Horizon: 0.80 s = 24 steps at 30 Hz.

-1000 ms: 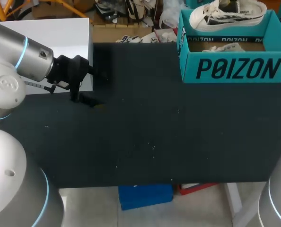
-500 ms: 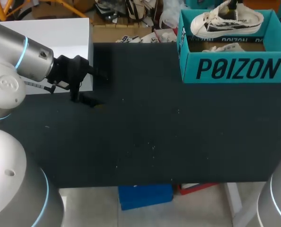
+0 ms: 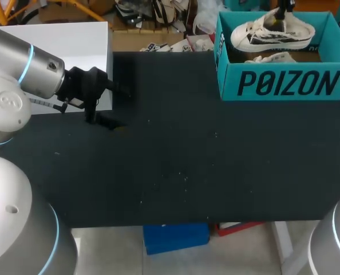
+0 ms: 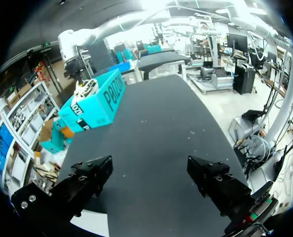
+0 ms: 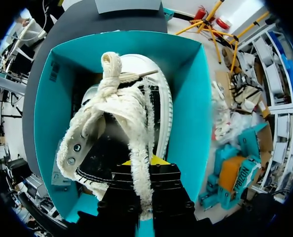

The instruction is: Take the shoe out of the shoebox, open the shoe tongue, remove and reinsert the insole, then place the shoe into the shoebox

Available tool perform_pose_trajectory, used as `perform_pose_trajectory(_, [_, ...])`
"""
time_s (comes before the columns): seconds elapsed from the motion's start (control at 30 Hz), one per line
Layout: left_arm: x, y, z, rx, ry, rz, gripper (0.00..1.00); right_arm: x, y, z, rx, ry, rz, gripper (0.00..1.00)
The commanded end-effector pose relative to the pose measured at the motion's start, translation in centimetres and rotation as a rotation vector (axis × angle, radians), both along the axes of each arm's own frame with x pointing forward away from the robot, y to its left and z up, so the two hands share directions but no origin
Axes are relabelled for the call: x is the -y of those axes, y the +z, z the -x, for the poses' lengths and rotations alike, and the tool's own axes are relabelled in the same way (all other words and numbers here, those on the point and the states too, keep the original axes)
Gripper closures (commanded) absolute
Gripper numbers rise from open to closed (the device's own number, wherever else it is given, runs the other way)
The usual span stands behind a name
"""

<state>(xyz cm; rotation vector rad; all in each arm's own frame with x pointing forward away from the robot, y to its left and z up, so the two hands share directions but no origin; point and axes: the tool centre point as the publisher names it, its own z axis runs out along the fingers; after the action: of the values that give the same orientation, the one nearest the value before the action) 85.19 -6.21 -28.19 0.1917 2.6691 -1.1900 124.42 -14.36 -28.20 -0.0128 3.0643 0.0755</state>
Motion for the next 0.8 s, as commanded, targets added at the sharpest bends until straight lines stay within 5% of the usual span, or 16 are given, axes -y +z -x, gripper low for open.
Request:
perform_pose_trajectory(0.03, [0.0, 0.0, 0.1, 0.0, 0.002, -0.004, 0.0, 0.3, -1.9, -2.3, -0.131, 0.007, -0.014, 1.0])
perform_pose_trajectory(0.8, [0.0, 0.0, 0.1, 0.0, 0.002, -0.004, 0.0, 0.4, -6.6, -3.6, -0.229, 0.039, -0.039, 1.0])
